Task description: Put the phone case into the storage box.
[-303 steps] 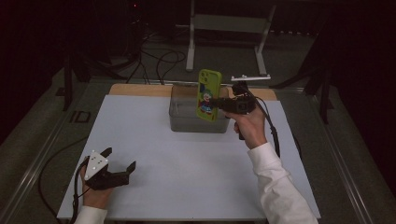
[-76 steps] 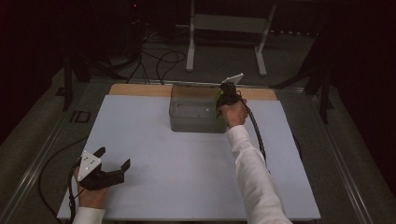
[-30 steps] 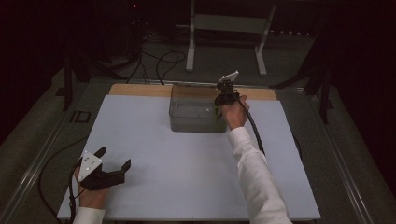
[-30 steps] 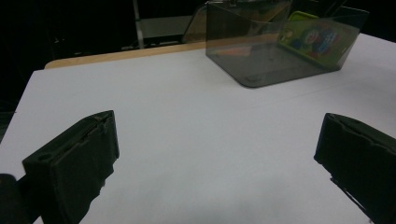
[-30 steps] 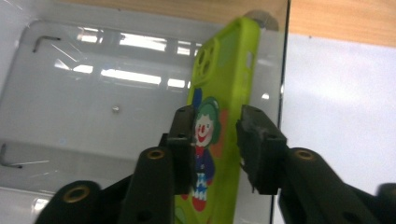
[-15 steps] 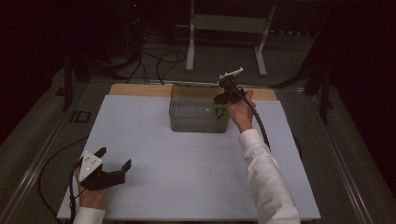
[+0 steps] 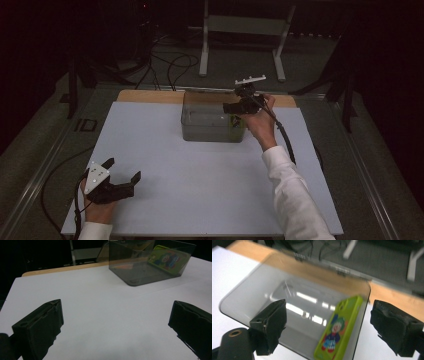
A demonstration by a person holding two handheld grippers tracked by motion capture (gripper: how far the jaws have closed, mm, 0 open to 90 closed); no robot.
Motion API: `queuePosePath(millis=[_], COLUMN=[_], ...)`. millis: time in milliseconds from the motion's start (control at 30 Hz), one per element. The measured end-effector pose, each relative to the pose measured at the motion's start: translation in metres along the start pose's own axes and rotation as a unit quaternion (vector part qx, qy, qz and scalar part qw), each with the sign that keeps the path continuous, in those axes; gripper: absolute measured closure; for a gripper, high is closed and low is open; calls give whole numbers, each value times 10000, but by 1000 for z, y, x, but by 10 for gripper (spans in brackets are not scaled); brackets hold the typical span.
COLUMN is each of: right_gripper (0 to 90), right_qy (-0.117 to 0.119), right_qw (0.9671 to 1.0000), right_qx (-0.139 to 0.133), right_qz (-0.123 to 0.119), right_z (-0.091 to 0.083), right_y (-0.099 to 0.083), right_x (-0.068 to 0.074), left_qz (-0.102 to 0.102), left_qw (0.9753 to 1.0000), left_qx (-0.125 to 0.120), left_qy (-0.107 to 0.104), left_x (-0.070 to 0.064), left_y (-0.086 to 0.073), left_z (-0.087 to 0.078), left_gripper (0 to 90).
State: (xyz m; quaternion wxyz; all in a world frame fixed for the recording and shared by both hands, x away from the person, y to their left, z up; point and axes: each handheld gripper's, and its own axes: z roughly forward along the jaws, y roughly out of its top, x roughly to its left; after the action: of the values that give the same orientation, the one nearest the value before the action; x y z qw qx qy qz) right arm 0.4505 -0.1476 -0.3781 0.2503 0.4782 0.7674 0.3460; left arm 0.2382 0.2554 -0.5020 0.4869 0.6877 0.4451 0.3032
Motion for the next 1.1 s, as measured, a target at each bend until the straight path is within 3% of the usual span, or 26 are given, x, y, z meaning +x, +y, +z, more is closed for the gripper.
queuePosePath(millis=[33,167,467,533,567,800,900,967,1100], right_gripper=[133,129,104,106,106,106,109,109,118], right_qy=[-3,87,274,275,275,301,290,297,390], right_qw=[9998,9991,9977,9957,9957,9925,9915,9910,9884], right_qx=[-183,-412,-617,-877,-877,-1169,-1232,-1272,-1449], right_qz=[-34,-14,-37,-75,-75,-208,-289,-289,-248], right_z=[-3,-11,-34,-41,-41,-63,-74,-76,-84], right_y=[-3,-10,-32,-40,-40,-70,-91,-97,-125], right_x=[1,1,8,8,8,3,1,1,-3], left_qz=[-3,-15,-52,-52,-69,-150,-161,-174,-131], left_qw=[10000,10000,10000,10000,10000,9998,9998,9997,9997], left_qx=[3,-9,8,8,1,2,-31,-65,-102], left_qy=[3,9,-59,-57,-57,-154,-141,-147,-156], left_x=[0,1,2,3,3,9,11,12,11], left_y=[0,0,0,1,1,7,11,13,16], left_z=[0,0,0,0,0,-4,-7,-8,-10], left_gripper=[0,0,0,0,0,0,0,0,0])
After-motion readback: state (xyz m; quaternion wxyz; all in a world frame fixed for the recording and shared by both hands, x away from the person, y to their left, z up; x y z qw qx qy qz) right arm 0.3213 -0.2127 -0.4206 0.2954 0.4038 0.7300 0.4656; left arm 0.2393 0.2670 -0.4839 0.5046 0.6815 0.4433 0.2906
